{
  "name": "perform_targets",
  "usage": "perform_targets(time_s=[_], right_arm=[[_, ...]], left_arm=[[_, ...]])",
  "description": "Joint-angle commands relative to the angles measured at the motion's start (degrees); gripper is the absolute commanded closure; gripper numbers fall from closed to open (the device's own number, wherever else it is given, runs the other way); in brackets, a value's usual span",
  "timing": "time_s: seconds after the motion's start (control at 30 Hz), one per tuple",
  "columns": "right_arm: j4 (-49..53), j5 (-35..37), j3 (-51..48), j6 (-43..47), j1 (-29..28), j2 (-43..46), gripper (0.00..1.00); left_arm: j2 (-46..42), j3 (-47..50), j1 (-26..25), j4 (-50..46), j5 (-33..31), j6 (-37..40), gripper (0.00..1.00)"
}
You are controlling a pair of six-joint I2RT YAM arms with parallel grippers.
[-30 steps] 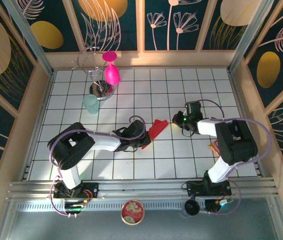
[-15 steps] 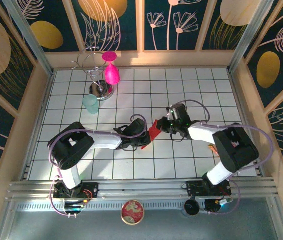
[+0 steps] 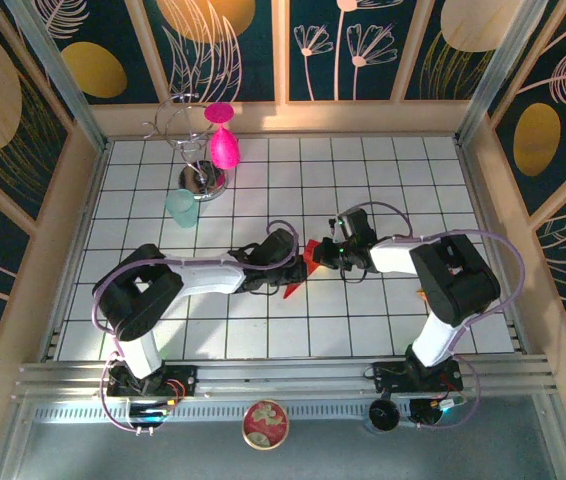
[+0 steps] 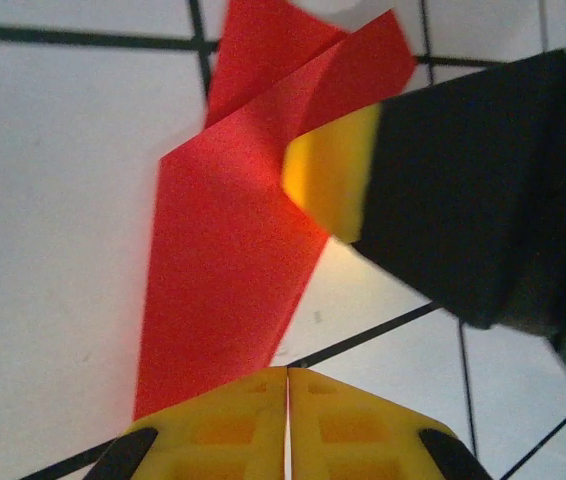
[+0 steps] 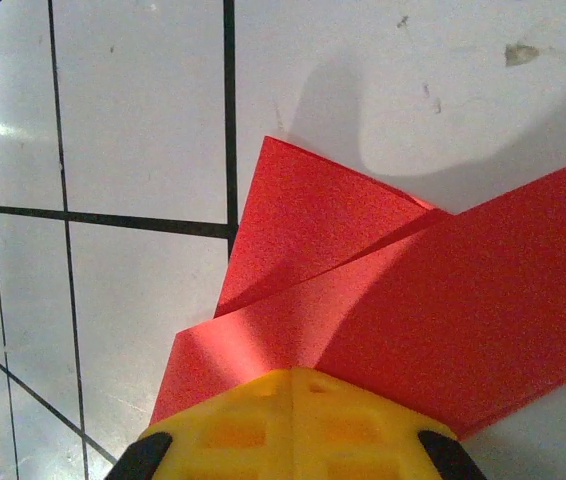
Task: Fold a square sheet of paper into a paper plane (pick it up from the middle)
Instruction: Fold the wing for the fifth time at the center of the table.
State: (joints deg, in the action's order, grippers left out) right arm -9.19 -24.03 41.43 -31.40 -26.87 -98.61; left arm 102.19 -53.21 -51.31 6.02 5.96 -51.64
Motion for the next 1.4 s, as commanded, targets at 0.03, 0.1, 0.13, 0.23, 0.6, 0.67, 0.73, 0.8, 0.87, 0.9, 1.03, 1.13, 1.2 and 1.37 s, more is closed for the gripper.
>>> perform_targets(time_s=[0.03, 0.1, 0.13, 0.23, 0.6, 0.67, 0.73, 0.8, 0.87, 0.9, 1.03, 1.13, 1.2, 1.37], right_arm=[[3.63, 1.27, 0.38, 4.12, 1.26, -3.21, 0.96], [3.71, 0.76, 0.56, 4.58, 1.45, -3.59, 0.96], [3.78, 0.74, 0.58, 4.68, 1.55, -3.72, 0.96], [3.69, 0.49, 0.55, 4.83, 1.63, -4.17, 0.96], [5.44, 2.67, 1.70, 4.25, 2.03, -7.02, 0.96], [6.00, 3.43, 1.98, 3.77, 2.24, -7.54, 0.96], [6.12, 3.81, 2.08, 3.37, 2.45, -8.06, 0.96], [6.10, 3.99, 2.09, 3.02, 2.61, -8.44, 0.96], [5.88, 4.16, 2.08, 2.70, 2.61, -8.77, 0.96], [5.75, 4.17, 2.01, 2.58, 2.57, -8.80, 0.96], [5.60, 4.17, 2.07, 2.44, 2.62, -8.93, 0.96], [5.76, 4.26, 2.08, 2.39, 2.70, -9.05, 0.96], [5.76, 4.34, 2.01, 2.33, 2.69, -8.97, 0.96], [5.66, 4.43, 1.90, 2.11, 2.70, -9.10, 0.96]], left_arm=[[3.50, -2.16, 1.08, 0.55, 1.40, 1.43, 0.92], [4.94, -2.16, 1.32, 0.65, 2.57, 1.61, 0.94], [5.65, -3.89, 1.47, 0.66, 3.06, 1.71, 0.95], [7.22, -4.60, 1.44, 0.34, 4.39, 2.15, 0.97], [8.20, -2.91, 1.21, -4.41, 6.06, 3.56, 0.99], [6.86, -1.28, 0.89, -5.10, 6.52, 3.93, 0.99], [5.17, -0.04, 0.34, -5.88, 6.44, 4.04, 1.00], [3.76, 1.19, -0.33, -6.02, 6.60, 3.85, 1.00], [2.68, 2.28, -0.83, -6.02, 6.48, 3.33, 1.00], [2.27, 2.97, -1.11, -5.86, 6.61, 3.05, 1.00], [1.42, 4.55, -2.17, -5.40, 6.88, 1.94, 1.00], [1.06, 5.18, -2.87, -5.23, 6.96, 1.30, 1.00], [0.90, 5.70, -3.31, -5.23, 6.93, 0.93, 1.00], [0.17, 6.95, -4.26, -5.08, 6.72, -0.34, 1.00]])
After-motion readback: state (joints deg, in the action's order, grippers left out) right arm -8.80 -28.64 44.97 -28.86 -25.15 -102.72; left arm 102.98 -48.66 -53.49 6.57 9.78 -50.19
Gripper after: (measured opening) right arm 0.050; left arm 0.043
